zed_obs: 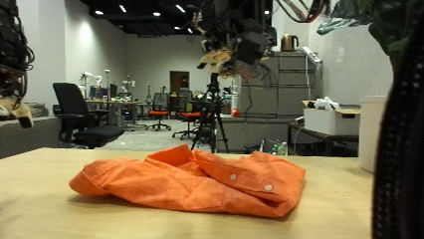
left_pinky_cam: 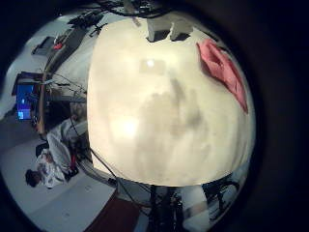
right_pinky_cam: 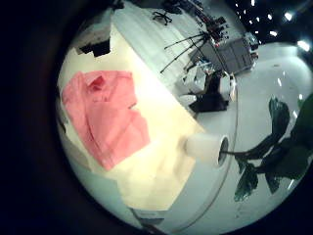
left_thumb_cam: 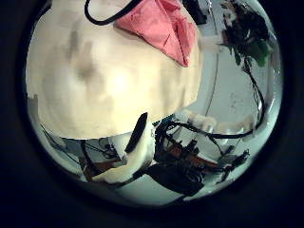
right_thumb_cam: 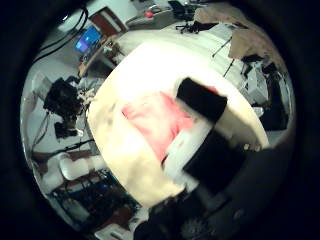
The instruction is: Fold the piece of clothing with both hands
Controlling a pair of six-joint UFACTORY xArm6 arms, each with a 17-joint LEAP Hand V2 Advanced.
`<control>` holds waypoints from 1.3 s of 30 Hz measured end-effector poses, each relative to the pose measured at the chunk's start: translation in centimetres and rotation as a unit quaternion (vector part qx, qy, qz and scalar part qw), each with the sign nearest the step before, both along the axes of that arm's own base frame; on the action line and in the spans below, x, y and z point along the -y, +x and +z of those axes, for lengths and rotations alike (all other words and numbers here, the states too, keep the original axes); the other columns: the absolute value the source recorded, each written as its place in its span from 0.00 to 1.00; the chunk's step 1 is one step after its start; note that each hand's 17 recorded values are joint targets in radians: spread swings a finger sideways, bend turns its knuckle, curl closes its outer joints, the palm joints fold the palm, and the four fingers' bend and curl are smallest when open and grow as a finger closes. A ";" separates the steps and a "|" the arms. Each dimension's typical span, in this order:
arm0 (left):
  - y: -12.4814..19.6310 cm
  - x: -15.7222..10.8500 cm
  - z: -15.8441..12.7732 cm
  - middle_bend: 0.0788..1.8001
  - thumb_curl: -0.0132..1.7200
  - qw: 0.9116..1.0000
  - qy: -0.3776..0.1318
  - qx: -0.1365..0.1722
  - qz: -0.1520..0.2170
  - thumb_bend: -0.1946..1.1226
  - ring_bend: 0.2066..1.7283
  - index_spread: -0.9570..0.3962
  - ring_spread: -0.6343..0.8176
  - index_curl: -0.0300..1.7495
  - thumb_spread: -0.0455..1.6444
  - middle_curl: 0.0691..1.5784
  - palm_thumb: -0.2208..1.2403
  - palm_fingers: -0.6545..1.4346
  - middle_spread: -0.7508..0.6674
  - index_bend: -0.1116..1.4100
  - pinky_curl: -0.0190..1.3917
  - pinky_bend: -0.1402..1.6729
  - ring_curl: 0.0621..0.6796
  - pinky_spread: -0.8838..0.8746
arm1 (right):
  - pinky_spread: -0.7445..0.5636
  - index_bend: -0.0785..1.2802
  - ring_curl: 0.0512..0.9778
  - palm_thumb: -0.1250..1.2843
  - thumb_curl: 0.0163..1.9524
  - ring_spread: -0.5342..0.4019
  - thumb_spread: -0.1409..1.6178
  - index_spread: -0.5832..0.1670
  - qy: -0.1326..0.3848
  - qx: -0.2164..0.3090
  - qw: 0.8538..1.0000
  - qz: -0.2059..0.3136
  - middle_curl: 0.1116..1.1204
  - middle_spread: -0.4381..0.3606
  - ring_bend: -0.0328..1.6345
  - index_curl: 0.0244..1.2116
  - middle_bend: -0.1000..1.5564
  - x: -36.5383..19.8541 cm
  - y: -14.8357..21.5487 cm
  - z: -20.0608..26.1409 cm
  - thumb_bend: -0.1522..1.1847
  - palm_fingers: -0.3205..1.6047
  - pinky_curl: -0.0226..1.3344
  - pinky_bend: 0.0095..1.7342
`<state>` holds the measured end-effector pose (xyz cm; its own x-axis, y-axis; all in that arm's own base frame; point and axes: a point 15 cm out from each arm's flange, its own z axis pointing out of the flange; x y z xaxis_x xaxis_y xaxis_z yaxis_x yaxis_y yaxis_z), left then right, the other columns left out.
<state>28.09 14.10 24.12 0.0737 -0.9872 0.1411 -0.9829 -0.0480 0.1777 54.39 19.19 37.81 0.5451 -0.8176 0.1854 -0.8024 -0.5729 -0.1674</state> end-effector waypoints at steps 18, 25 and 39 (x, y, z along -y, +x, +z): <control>1.1 1.5 -0.2 0.06 0.16 1.000 -0.001 -0.002 -0.007 0.14 0.10 0.79 0.82 0.21 0.74 0.14 0.37 0.32 0.76 0.19 0.24 0.19 0.26 0.81 | 0.65 0.39 0.33 0.19 0.13 0.54 0.64 0.49 -0.048 -0.126 0.987 -0.082 0.31 0.60 0.57 0.42 0.47 2.2 -2.9 -13.1 0.08 0.29 0.27 0.43; 0.8 1.4 -0.1 0.06 0.16 1.000 0.001 -0.003 -0.007 0.14 0.10 0.79 0.82 0.21 0.74 0.14 0.37 0.32 0.76 0.19 0.24 0.19 0.26 0.81 | 0.68 0.37 0.30 0.17 0.14 0.57 0.60 0.53 -0.058 -0.137 0.985 -0.089 0.29 0.64 0.56 0.40 0.45 0.1 -2.8 -17.0 0.09 0.31 0.23 0.39; 0.5 1.2 0.0 0.06 0.16 1.000 0.002 -0.001 -0.003 0.14 0.10 0.80 0.82 0.21 0.74 0.15 0.39 0.33 0.77 0.19 0.24 0.19 0.26 0.81 | 0.65 0.34 0.28 0.18 0.15 0.50 0.56 0.53 -0.120 -0.132 0.979 -0.097 0.30 0.62 0.60 0.39 0.48 -2.0 -3.6 -21.6 0.09 0.43 0.17 0.33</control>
<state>28.60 12.88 24.13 0.0673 -0.9883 0.1371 -0.9829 -0.0421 0.1795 50.83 21.21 16.17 0.4380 -0.8612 0.2578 -0.8975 -0.4022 0.1810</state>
